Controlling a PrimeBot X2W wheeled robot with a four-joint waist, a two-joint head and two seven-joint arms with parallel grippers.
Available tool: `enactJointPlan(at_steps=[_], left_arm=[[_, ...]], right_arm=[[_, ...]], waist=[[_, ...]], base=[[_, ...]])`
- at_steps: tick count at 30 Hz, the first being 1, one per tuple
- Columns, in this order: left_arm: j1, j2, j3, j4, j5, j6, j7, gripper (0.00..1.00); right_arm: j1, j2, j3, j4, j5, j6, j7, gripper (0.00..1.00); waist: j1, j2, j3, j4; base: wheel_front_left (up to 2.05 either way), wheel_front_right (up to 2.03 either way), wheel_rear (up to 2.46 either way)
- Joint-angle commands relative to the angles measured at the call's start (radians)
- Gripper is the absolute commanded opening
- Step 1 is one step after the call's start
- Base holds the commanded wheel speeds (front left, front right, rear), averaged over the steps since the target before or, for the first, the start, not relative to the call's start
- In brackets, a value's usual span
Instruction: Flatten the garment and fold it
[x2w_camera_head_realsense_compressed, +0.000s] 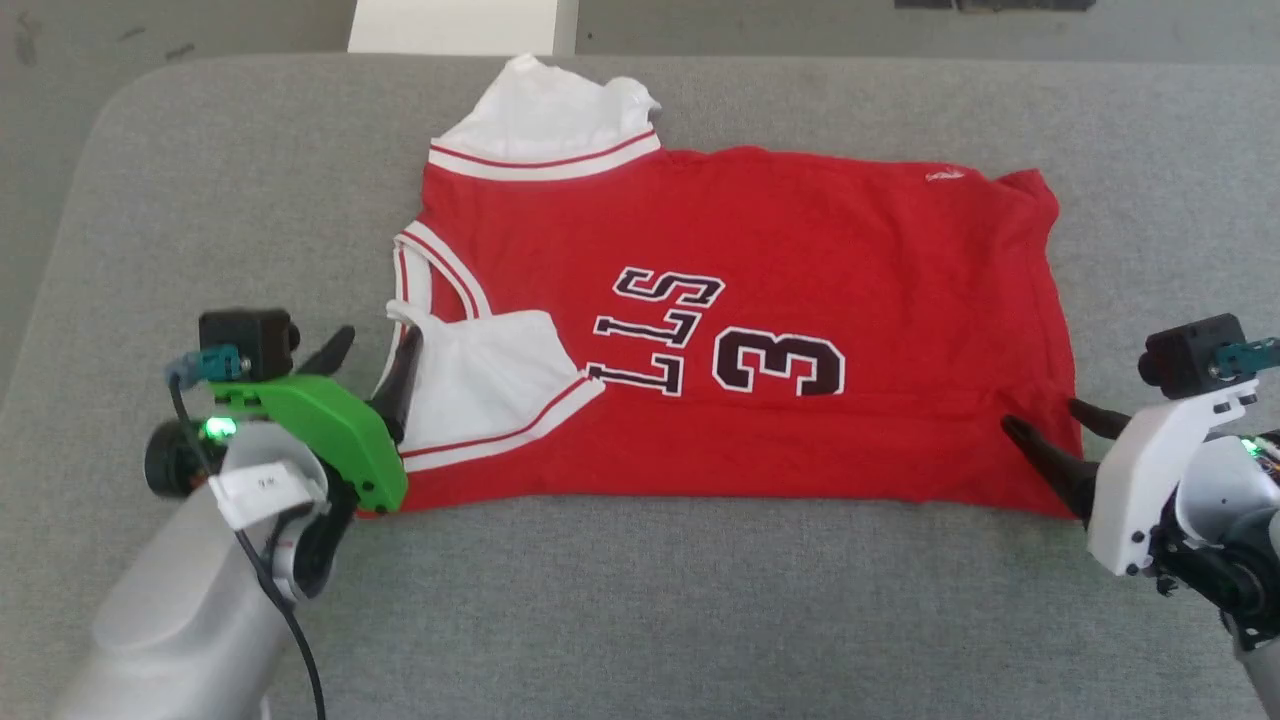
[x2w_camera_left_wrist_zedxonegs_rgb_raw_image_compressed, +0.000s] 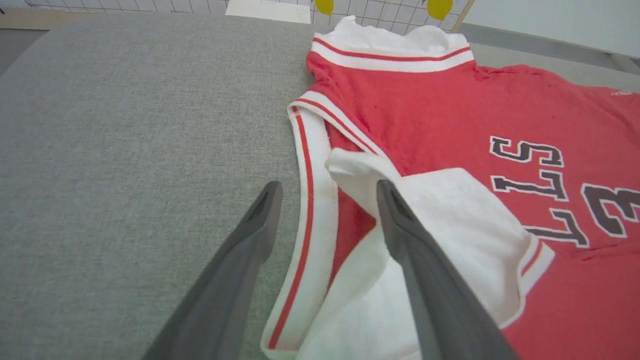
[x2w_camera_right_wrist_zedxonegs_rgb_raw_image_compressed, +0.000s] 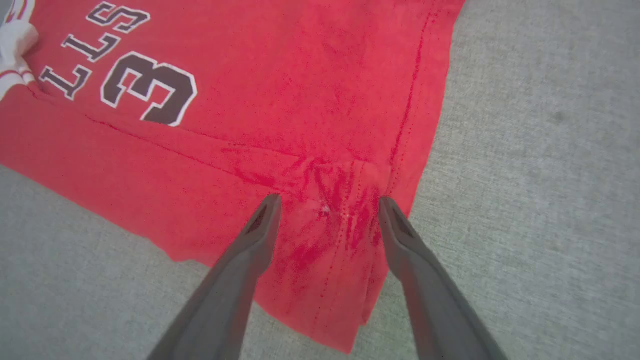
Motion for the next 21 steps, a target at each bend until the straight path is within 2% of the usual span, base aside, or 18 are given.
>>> enactJointPlan(at_steps=[1, 4, 8, 9, 10, 16, 21], left_arm=[[0.034, -0.013, 0.009, -0.011, -0.015, 0.018, -0.008, 1.00], [0.078, -0.018, 0.021, -0.057, -0.030, 0.054, -0.019, 1.00], [0.139, -0.009, 0.020, -0.141, -0.022, 0.119, -0.016, 1.00], [0.155, -0.008, 0.021, -0.166, -0.024, 0.138, -0.011, 1.00], [0.200, 0.010, 0.014, -0.233, -0.022, 0.196, 0.028, 1.00], [0.272, 0.073, -0.023, -0.352, -0.001, 0.312, 0.157, 1.00], [0.296, 0.095, -0.030, -0.389, 0.000, 0.367, 0.208, 1.00]], right_arm=[[0.018, 0.023, -0.014, -0.012, -0.016, -0.002, 0.014, 1.00], [0.054, 0.061, -0.059, -0.030, -0.070, -0.002, 0.054, 1.00], [0.115, 0.127, -0.137, -0.058, -0.224, -0.002, 0.141, 1.00], [0.128, 0.161, -0.175, -0.073, -0.259, -0.002, 0.158, 1.00], [0.166, 0.244, -0.251, -0.126, -0.372, -0.002, 0.212, 1.00], [0.228, 0.385, -0.356, -0.244, -0.497, -0.002, 0.290, 1.00], [0.258, 0.439, -0.393, -0.315, -0.511, -0.002, 0.321, 1.00]], waist=[[-0.0001, 0.0000, -0.037, 0.000], [-0.0001, 0.0000, -0.063, 0.003], [-0.0001, 0.0000, -0.085, 0.008], [-0.0001, 0.0000, -0.088, 0.009], [-0.0001, 0.0000, -0.094, 0.012], [-0.0001, 0.0000, -0.088, 0.012], [-0.0001, 0.0000, -0.066, 0.005]], base=[[0.00, 0.00, 0.00], [0.00, 0.00, 0.00], [0.00, 0.00, 0.00], [0.00, 0.00, 0.00], [0.00, 0.00, 0.00], [0.00, 0.00, 0.00], [0.00, 0.00, 0.00]])
